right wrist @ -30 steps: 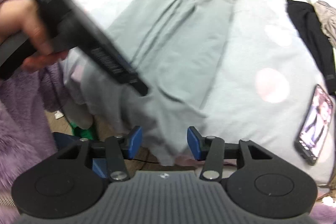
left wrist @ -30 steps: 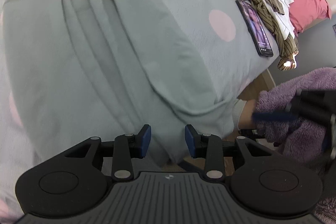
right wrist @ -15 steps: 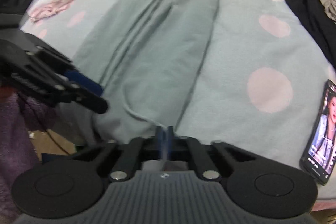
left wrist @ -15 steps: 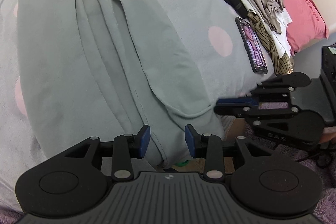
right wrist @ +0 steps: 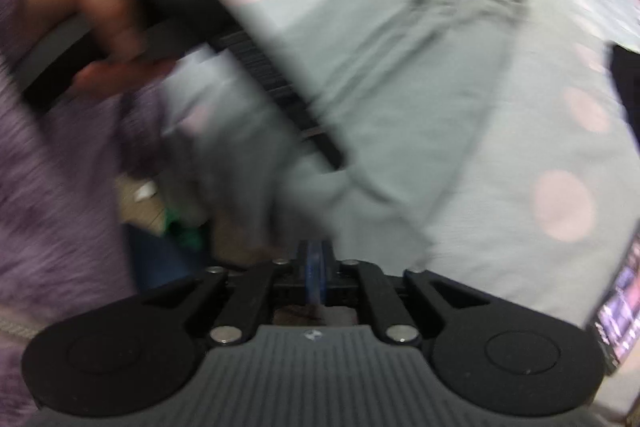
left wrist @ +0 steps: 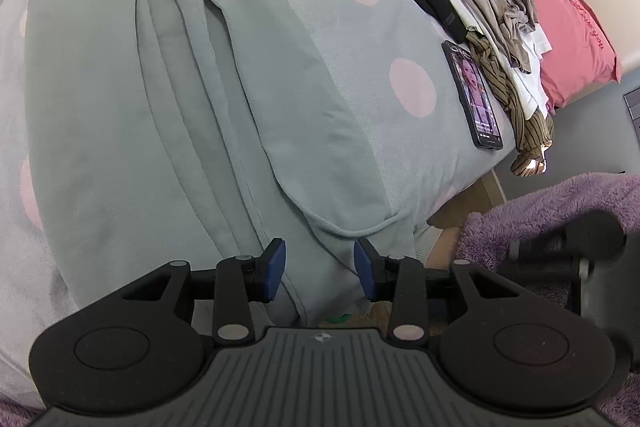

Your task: Fold clothes

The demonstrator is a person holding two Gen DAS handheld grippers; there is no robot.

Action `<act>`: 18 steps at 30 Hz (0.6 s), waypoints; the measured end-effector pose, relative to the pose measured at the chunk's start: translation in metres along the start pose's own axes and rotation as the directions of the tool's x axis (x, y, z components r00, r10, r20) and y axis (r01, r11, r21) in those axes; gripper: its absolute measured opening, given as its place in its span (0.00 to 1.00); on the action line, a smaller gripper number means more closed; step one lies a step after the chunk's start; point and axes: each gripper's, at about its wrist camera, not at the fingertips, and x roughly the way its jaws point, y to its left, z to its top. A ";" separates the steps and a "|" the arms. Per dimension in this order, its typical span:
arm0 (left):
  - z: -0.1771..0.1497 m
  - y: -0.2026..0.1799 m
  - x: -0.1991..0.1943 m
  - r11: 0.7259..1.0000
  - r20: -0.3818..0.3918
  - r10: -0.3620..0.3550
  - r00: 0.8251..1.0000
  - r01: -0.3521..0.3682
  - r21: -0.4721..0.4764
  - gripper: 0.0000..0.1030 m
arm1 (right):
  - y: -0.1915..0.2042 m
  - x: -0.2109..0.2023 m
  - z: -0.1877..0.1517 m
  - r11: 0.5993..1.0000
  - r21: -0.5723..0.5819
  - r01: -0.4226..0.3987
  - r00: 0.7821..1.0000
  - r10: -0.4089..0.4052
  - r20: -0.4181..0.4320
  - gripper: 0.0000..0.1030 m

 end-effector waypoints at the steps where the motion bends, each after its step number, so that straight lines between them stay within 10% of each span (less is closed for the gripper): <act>1: 0.000 0.000 0.000 1.000 -0.002 0.002 1.000 -0.002 0.000 0.35 | -0.006 0.000 0.002 1.000 0.011 0.019 1.000 -0.019 0.003 0.10; 13: 0.001 0.002 0.004 1.000 -0.013 0.023 1.000 -0.024 -0.008 0.35 | -0.043 0.032 0.010 0.999 -0.008 0.042 0.998 -0.042 -0.036 0.42; 18: 0.001 0.004 0.002 0.999 -0.005 0.030 1.000 -0.030 -0.019 0.35 | -0.035 0.023 0.007 1.000 -0.026 -0.004 1.000 0.004 -0.015 0.04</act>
